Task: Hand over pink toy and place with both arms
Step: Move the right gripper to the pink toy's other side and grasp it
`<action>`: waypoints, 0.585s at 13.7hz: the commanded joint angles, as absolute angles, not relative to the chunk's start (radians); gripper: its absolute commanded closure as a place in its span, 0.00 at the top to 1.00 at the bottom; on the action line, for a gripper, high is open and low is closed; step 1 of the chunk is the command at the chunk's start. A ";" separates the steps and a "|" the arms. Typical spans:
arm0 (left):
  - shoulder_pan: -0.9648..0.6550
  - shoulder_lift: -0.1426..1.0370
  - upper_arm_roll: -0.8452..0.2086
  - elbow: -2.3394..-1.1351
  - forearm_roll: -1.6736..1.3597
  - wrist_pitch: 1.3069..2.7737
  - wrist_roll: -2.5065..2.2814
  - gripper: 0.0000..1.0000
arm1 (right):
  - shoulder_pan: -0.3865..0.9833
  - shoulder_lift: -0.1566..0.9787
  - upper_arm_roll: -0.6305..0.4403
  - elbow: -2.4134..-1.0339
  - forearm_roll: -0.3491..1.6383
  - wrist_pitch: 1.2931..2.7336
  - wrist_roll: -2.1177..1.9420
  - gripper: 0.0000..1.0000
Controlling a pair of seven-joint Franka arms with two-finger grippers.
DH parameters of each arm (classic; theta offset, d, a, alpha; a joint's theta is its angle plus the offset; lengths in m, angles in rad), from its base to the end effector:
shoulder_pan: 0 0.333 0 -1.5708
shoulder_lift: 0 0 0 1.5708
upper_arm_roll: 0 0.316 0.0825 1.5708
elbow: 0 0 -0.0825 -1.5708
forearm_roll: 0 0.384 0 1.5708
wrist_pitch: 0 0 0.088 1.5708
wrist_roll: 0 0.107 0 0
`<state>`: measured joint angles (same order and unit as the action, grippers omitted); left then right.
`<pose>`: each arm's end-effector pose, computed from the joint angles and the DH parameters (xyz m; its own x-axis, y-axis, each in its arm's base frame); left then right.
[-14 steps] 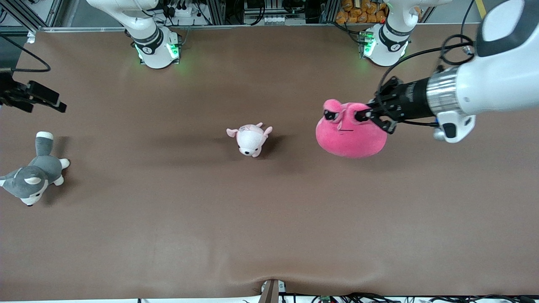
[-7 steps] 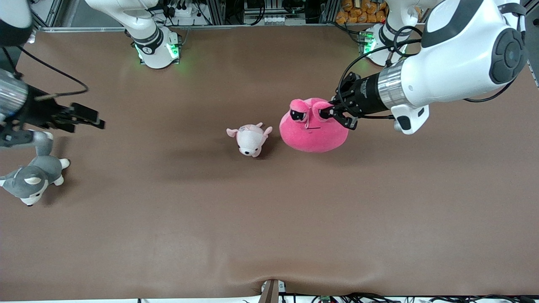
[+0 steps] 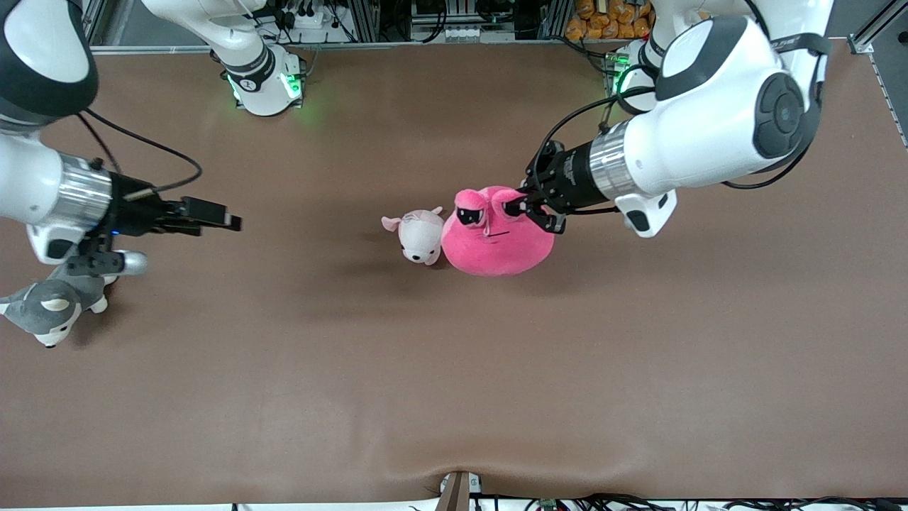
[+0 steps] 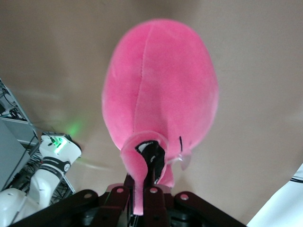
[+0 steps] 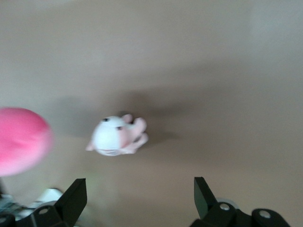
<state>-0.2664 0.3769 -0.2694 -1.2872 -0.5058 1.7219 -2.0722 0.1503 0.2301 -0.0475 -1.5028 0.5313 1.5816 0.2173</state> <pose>0.5758 -0.3536 0.5643 -0.1070 0.8488 -0.5177 0.9721 -0.0199 -0.2336 0.6087 0.1198 0.5362 0.9625 -0.0945 -0.2541 -0.2034 -0.8714 -0.4464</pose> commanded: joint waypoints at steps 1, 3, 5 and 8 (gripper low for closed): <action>-0.305 0.405 -0.259 -1.261 -0.515 1.770 -2.114 0.00 | 0.213 0.293 -0.054 -1.471 0.623 1.647 0.389 1.00; -0.307 0.413 -0.259 -1.261 -0.515 1.772 -2.115 0.00 | 0.270 0.324 -0.054 -1.471 0.634 1.705 0.513 1.00; -0.307 0.413 -0.259 -1.261 -0.517 1.772 -2.115 0.00 | 0.307 0.327 -0.054 -1.467 0.649 1.741 0.653 1.00; -0.307 0.413 -0.259 -1.261 -0.517 1.772 -2.115 0.00 | 0.388 0.331 -0.054 -1.466 0.728 1.789 0.815 1.00</action>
<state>-0.2984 0.4076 -0.2660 -1.2853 -0.5058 1.7725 -2.0913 0.3422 0.3211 -0.0452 -1.4904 0.6869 1.7769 0.7047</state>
